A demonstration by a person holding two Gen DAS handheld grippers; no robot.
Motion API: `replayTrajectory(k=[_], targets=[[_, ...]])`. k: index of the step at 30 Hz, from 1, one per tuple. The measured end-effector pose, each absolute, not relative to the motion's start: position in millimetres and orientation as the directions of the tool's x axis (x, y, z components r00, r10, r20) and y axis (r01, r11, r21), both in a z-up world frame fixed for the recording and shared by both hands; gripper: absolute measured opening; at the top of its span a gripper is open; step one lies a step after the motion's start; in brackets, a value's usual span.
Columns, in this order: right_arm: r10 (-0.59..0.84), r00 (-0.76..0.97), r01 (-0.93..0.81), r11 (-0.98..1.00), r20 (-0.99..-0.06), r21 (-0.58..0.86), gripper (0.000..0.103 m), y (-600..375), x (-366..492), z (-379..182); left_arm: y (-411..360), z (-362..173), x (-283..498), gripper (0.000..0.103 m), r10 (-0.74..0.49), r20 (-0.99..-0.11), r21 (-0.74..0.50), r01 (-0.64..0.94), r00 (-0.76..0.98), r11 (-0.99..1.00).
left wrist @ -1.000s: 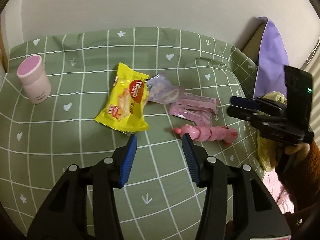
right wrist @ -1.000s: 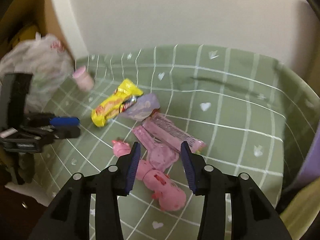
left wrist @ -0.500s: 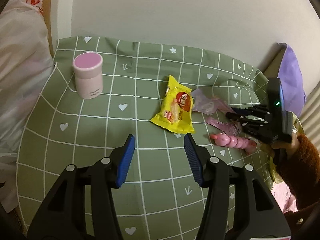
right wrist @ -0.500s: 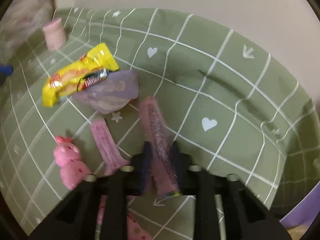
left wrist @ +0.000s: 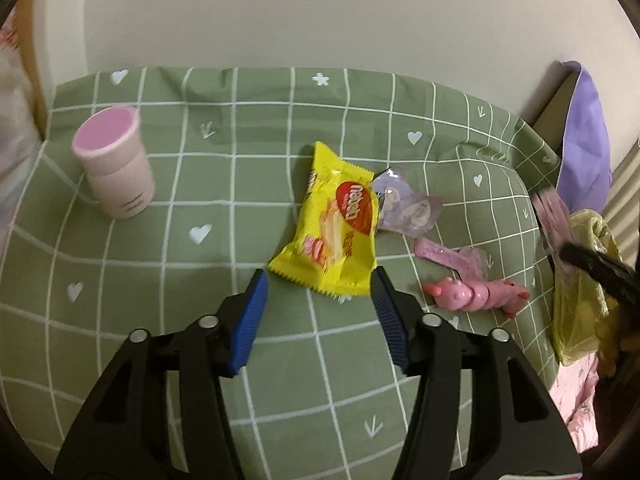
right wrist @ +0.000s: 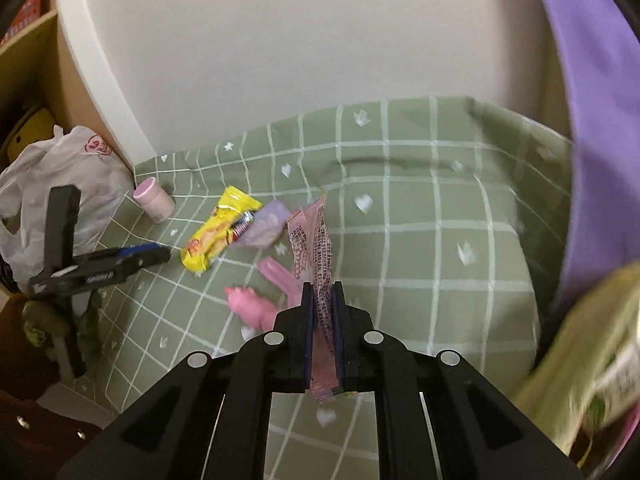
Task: Collect trash
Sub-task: 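Grasp the yellow nabati wafer pack with the left tool while the right tool grasps the pink candy stick, then carry the wafer pack and pink candy stick over the yellow trash bag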
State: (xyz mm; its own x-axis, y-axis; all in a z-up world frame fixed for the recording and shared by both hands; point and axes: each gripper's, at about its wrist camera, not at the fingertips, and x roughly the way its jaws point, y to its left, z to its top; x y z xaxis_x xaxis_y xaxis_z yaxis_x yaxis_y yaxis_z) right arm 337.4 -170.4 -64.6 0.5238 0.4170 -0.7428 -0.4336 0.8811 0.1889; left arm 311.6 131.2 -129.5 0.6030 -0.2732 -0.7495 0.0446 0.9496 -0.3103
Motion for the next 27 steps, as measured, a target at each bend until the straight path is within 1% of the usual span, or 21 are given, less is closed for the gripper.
replayTrajectory(k=[3,4,5,6,11,13,14,15,16,17,22,27], targets=[[0.404,0.525,-0.401,0.894,-0.749,0.201,0.01,-181,323,-70,119,-127,321,0.054,-0.278,-0.72,-0.251,0.136,0.636,0.958],[0.399,0.524,-0.39,0.898,-0.752,0.205,0.01,-185,317,-70,115,-129,329,0.055,-0.259,-0.73,-0.211,0.152,0.632,0.966],[0.4,0.524,-0.386,0.898,-0.752,0.208,0.01,-188,314,-71,114,-131,334,0.06,-0.253,-0.741,-0.2,0.155,0.621,0.967],[0.401,0.525,-0.381,0.9,-0.751,0.214,0.01,-190,309,-72,113,-135,339,0.062,-0.255,-0.756,-0.2,0.159,0.603,0.967],[0.388,0.526,-0.357,0.908,-0.757,0.218,0.01,-194,294,-77,114,-154,352,0.062,-0.198,-0.812,-0.167,0.105,0.549,0.98],[0.383,0.524,-0.353,0.91,-0.76,0.215,0.01,-194,290,-79,116,-155,353,0.062,-0.182,-0.814,-0.169,0.076,0.551,0.983],[0.382,0.525,-0.353,0.911,-0.761,0.214,0.01,-193,286,-78,115,-156,353,0.06,-0.171,-0.821,-0.163,0.065,0.545,0.985],[0.382,0.527,-0.354,0.911,-0.76,0.212,0.01,-192,284,-77,114,-155,353,0.048,-0.167,-0.822,-0.158,0.064,0.545,0.985],[0.38,0.531,-0.356,0.911,-0.758,0.207,0.01,-192,281,-74,113,-155,352,0.04,-0.162,-0.824,-0.152,0.065,0.543,0.986],[0.378,0.534,-0.357,0.912,-0.756,0.203,0.01,-191,280,-73,111,-155,352,0.025,-0.168,-0.825,-0.154,0.072,0.539,0.985],[0.371,0.57,-0.361,0.914,-0.733,0.182,0.01,-191,273,-58,105,-143,342,0.024,-0.206,-0.803,-0.186,0.094,0.559,0.978],[0.362,0.622,-0.355,0.921,-0.695,0.162,0.01,-196,261,-36,104,-99,322,0.023,-0.26,-0.712,-0.263,0.095,0.652,0.96]])
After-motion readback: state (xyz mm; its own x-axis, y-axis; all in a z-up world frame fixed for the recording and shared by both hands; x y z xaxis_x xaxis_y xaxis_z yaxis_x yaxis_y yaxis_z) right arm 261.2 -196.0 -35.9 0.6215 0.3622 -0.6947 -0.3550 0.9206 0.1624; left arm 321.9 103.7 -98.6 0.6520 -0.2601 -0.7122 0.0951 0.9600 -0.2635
